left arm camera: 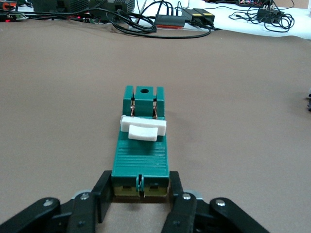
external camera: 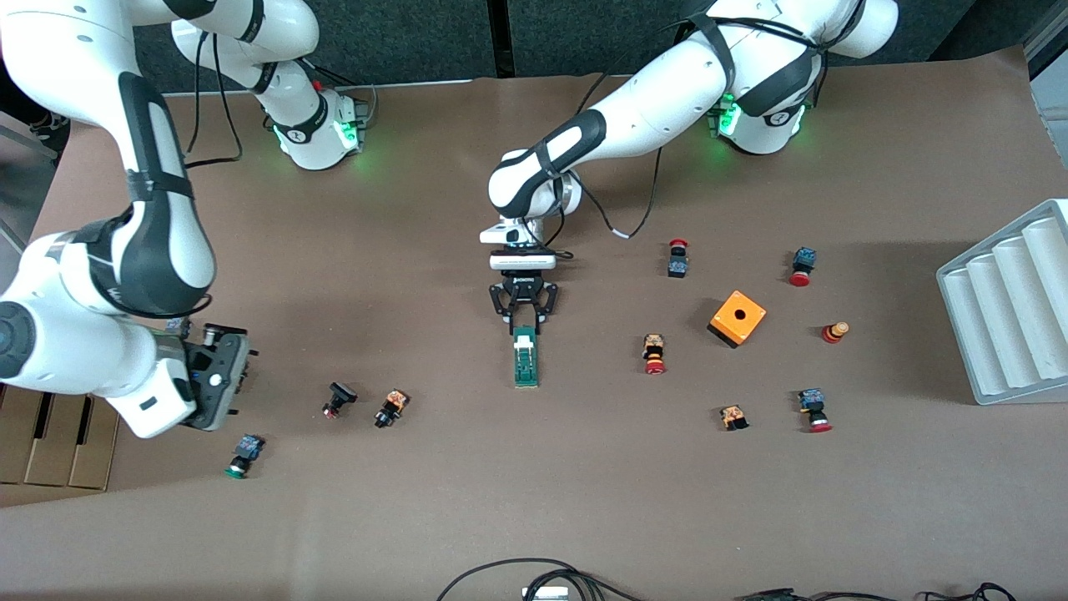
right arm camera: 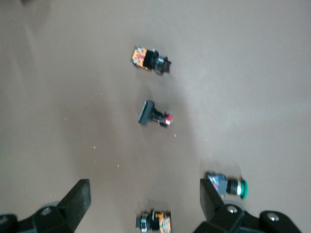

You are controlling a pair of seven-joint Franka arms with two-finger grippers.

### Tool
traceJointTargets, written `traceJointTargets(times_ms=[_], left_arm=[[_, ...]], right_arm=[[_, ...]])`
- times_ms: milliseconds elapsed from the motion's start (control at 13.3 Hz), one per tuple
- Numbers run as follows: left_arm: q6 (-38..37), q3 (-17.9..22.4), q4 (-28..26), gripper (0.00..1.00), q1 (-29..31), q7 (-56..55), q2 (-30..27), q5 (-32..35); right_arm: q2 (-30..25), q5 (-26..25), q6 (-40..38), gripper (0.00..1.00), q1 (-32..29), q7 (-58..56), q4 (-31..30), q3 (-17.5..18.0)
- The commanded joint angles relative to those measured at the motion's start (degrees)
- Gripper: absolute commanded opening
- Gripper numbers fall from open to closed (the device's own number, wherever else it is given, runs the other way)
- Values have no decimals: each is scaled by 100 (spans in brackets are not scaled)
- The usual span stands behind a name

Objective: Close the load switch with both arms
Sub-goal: 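Reach the right gripper toward the white switch handle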

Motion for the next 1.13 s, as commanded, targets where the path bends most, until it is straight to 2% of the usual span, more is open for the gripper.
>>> traceJointTargets(times_ms=[0, 75, 225, 375, 450, 1051], left_arm=[[-41, 61, 127, 53, -95, -129, 81, 116], [-50, 61, 118, 53, -95, -129, 81, 125], [-50, 61, 118, 52, -95, -94, 72, 125], [-102, 61, 109, 49, -95, -77, 72, 125], [-155, 61, 109, 48, -95, -68, 81, 125], [-164, 61, 100, 49, -95, -68, 81, 125]], right_arm=[[84, 104, 224, 99, 312, -1, 91, -48], [101, 113, 233, 99, 330, 17, 91, -48], [224, 226, 321, 93, 348, 52, 91, -48], [338, 393, 330, 95, 488, 44, 91, -48], [391, 394, 356, 99, 593, 44, 91, -48], [655, 403, 786, 99, 1613, 1221, 91, -48]])
